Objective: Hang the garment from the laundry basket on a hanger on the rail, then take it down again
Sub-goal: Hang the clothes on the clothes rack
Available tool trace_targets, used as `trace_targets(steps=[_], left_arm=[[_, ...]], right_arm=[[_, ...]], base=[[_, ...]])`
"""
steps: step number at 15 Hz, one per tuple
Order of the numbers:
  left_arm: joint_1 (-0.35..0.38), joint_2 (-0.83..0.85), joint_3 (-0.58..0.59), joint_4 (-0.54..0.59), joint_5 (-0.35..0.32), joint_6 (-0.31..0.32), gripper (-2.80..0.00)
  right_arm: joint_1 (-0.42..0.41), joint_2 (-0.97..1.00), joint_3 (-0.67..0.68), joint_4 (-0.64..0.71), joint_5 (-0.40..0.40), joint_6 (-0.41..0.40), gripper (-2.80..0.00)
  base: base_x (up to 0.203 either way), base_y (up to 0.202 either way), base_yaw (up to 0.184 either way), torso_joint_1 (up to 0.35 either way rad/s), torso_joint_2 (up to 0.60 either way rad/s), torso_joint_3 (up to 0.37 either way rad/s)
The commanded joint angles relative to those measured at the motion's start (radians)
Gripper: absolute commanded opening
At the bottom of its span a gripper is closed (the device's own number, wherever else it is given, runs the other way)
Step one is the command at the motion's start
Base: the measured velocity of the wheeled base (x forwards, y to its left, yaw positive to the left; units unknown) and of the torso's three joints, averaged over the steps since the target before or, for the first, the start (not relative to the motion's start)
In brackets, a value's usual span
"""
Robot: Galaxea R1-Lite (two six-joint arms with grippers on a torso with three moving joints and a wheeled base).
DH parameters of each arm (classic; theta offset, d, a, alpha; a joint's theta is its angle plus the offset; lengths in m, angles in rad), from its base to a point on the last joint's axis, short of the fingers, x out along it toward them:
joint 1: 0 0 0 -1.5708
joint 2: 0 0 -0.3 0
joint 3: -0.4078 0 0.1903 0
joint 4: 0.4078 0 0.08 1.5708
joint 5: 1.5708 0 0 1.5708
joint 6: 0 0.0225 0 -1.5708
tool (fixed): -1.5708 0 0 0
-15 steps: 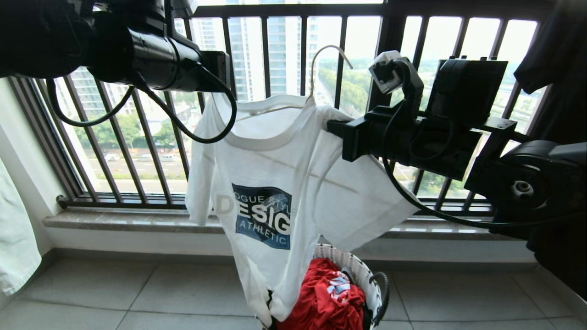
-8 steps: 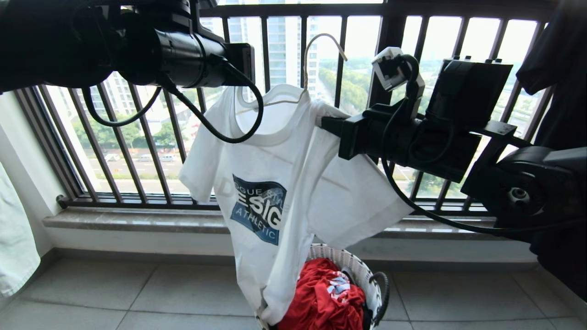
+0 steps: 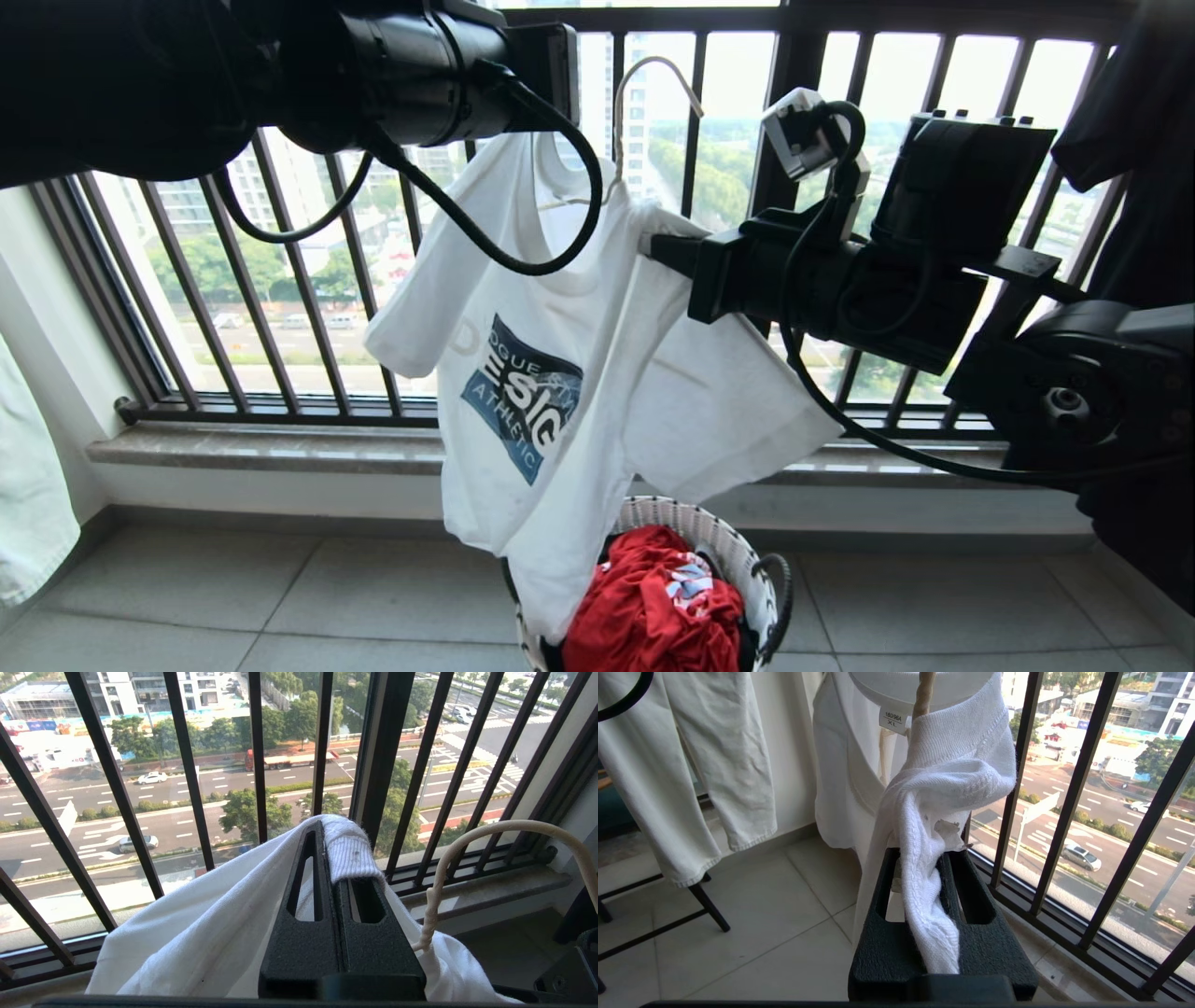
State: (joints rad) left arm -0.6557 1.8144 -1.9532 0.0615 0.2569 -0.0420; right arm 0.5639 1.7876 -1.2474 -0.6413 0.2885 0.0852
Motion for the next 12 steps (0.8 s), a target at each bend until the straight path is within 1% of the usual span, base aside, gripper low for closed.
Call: trace_targets(steps=[1, 5, 7, 8, 10, 12], left_arm=[[0.019, -0.029, -0.001, -0.053, 0.008, 0.064, -2.8], [0.078, -0.03, -0.001, -0.055, 0.009, 0.076, -2.8], [0.084, -0.011, -0.001, -0.057, 0.009, 0.076, -2.8], [0.084, 0.0, -0.001, -0.07, 0.007, 0.079, -2.8], [0.084, 0.031, -0.001, -0.151, 0.006, 0.099, -2.8], [0.082, 0.037, -0.001, -0.151, 0.001, 0.103, -2.8]], right_arm=[[0.002, -0.01, 0.0, -0.005, 0.004, 0.002, -2.8], [0.002, -0.031, 0.005, -0.003, 0.006, 0.004, -2.8], [0.002, -0.052, 0.02, -0.003, 0.025, 0.006, -2.8], [0.003, -0.064, 0.027, -0.003, 0.042, 0.027, -2.8], [0.003, -0.082, 0.028, -0.003, 0.074, 0.081, -2.8], [0.007, -0.086, 0.029, -0.003, 0.081, 0.09, -2.8]], base=[[0.0, 0.0, 0.0, 0.0, 0.0, 0.0], [0.0, 0.0, 0.0, 0.0, 0.0, 0.0], [0.0, 0.0, 0.0, 0.0, 0.0, 0.0], [0.0, 0.0, 0.0, 0.0, 0.0, 0.0], [0.0, 0.0, 0.0, 0.0, 0.0, 0.0], [0.0, 0.0, 0.0, 0.0, 0.0, 0.0]])
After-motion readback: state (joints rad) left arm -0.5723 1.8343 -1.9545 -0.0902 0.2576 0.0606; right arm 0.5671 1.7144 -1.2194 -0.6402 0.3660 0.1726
